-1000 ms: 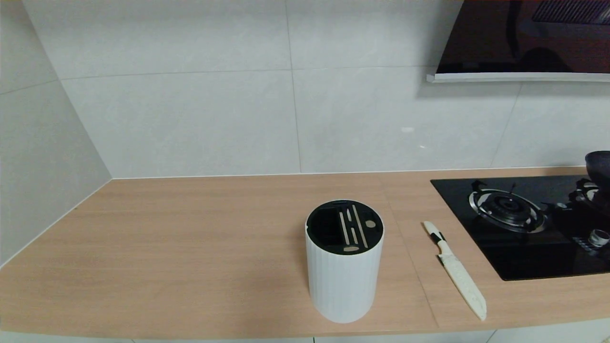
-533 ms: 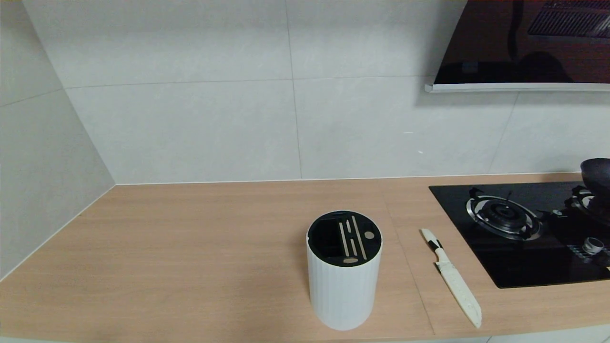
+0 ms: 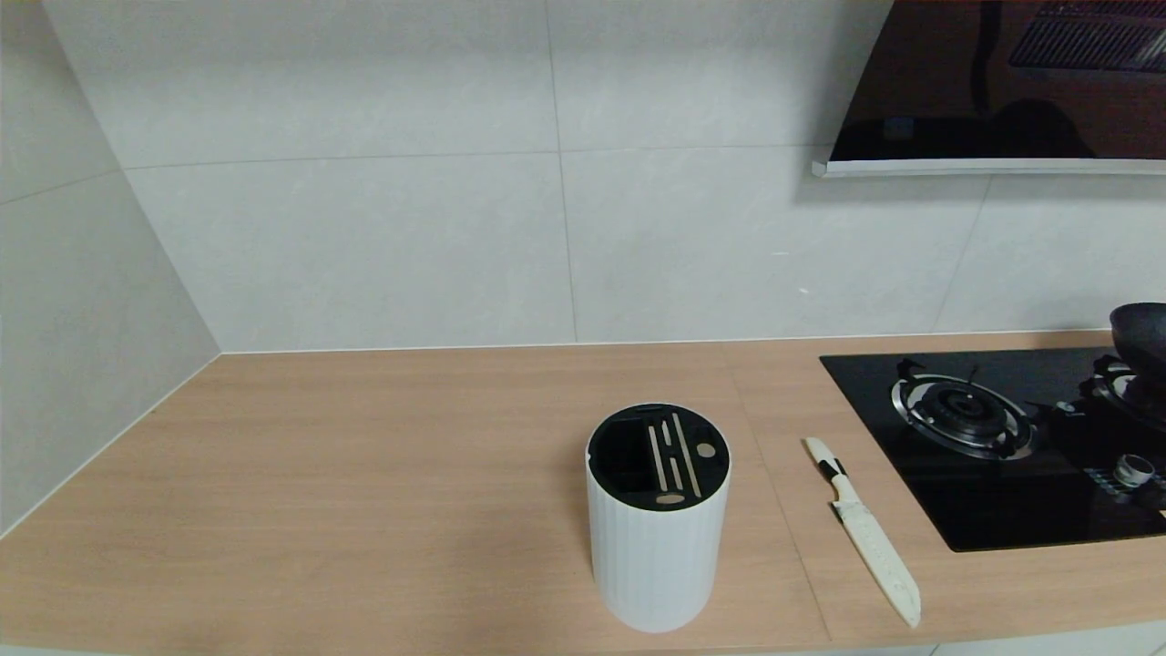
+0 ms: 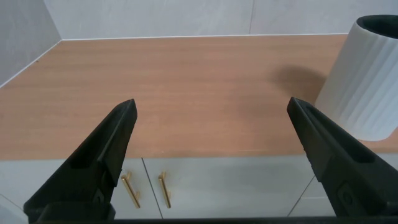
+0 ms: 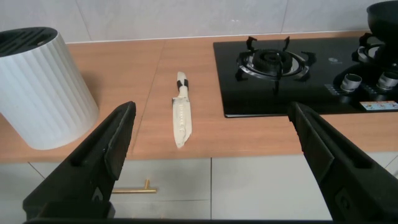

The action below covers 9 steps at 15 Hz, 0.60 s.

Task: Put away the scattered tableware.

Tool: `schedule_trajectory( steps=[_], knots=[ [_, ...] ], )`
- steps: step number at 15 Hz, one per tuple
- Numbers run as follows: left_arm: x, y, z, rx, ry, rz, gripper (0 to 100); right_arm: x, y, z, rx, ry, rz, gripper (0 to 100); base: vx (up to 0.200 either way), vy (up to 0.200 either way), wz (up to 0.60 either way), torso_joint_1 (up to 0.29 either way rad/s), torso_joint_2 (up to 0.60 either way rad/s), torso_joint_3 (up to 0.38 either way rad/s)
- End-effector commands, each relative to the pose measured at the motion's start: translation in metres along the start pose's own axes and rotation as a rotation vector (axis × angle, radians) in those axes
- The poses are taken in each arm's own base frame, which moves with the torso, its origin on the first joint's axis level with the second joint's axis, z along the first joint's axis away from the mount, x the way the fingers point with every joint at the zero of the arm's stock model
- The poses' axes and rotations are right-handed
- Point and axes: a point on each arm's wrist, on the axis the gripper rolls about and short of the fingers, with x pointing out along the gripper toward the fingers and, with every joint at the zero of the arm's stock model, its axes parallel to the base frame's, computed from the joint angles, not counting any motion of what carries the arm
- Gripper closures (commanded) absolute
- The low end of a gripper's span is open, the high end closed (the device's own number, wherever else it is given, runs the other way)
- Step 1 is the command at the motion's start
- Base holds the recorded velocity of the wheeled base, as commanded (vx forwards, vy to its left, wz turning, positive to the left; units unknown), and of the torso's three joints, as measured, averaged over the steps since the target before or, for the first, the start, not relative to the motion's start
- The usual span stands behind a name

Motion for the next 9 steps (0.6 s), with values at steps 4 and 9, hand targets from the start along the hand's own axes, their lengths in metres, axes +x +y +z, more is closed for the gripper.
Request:
schedule_trajectory(
  steps=[4,9],
  knots=[
    [0.0000,0.0000,0.0000,0.002,0.000,0.001,0,0.0000,0.0000,-0.0001,-0.001,0.001,0.001,0,0.000,0.000,0.00,0.000,0.00,0.000],
    [0.0000,0.0000,0.0000,0.000,0.000,-0.001,0,0.0002,-0.0001,0.0000,0.005,0.002,0.001,0,0.000,0.000,0.00,0.000,0.00,0.000]
  ],
)
